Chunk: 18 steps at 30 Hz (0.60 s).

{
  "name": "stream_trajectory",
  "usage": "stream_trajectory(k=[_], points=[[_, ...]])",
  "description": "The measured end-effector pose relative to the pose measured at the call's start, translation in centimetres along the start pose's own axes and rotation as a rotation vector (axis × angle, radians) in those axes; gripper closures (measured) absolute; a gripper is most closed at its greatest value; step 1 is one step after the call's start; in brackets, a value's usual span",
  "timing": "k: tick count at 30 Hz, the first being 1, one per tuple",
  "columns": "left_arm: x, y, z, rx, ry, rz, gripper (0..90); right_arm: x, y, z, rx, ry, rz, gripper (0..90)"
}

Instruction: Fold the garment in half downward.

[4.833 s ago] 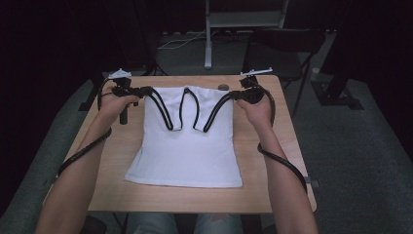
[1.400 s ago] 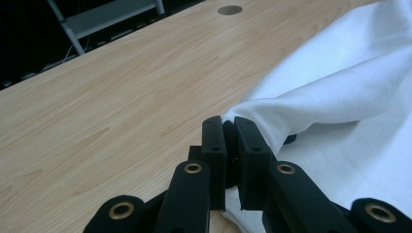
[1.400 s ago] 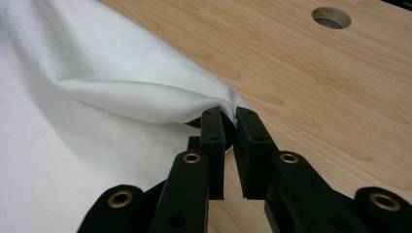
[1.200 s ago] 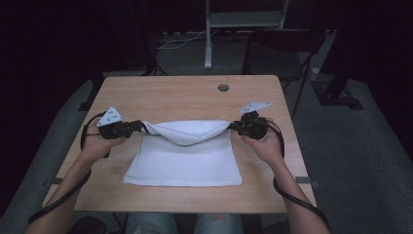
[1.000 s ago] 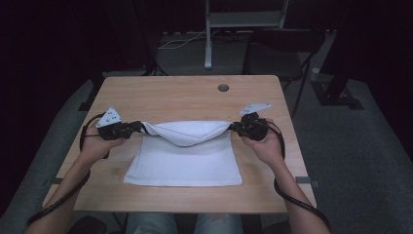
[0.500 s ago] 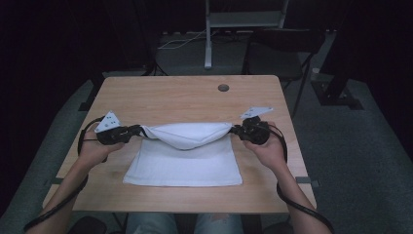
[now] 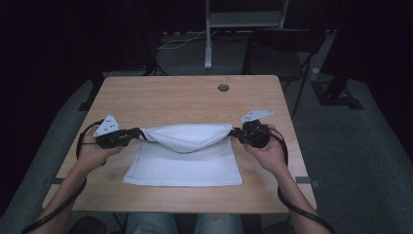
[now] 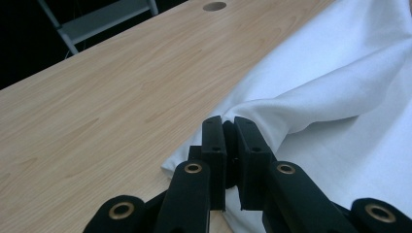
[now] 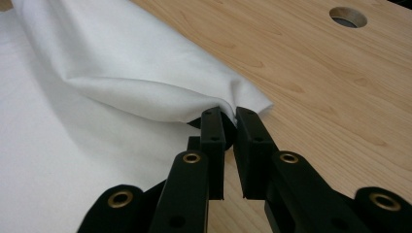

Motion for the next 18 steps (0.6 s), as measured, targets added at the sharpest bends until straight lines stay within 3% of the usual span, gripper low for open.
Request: stream_trajectory(k=[18], points=[[-0.85, -0.55, 1.01, 0.018, -0.008, 0.000, 84.5, -0.67, -0.64, -0.73, -0.015, 0.006, 0.001, 83.2]])
Point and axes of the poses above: each handheld gripper's, and its own axes: x roughly forward along the jaws, y roughly out of its top, z roughly to its right, the point moved 3 cm from there along x, roughly forward along the jaws, and after that the axes turned 1 degree about z, right-handed, at the moved point
